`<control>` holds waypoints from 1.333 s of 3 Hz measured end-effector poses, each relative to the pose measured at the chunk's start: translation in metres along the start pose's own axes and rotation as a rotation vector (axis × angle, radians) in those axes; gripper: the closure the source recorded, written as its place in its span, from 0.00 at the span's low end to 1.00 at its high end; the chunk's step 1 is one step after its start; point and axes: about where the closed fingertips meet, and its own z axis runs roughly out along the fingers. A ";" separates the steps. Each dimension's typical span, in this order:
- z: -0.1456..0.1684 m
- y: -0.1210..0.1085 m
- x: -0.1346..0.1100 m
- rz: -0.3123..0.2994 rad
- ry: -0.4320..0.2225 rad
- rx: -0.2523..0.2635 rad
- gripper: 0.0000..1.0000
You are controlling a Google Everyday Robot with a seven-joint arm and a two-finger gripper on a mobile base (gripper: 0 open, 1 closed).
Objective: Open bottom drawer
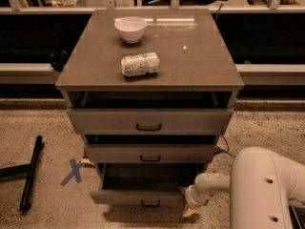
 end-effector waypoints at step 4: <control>-0.012 0.036 -0.002 0.006 -0.013 -0.001 0.84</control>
Offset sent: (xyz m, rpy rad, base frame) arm -0.0394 -0.0094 0.0164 0.0051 0.0075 0.0016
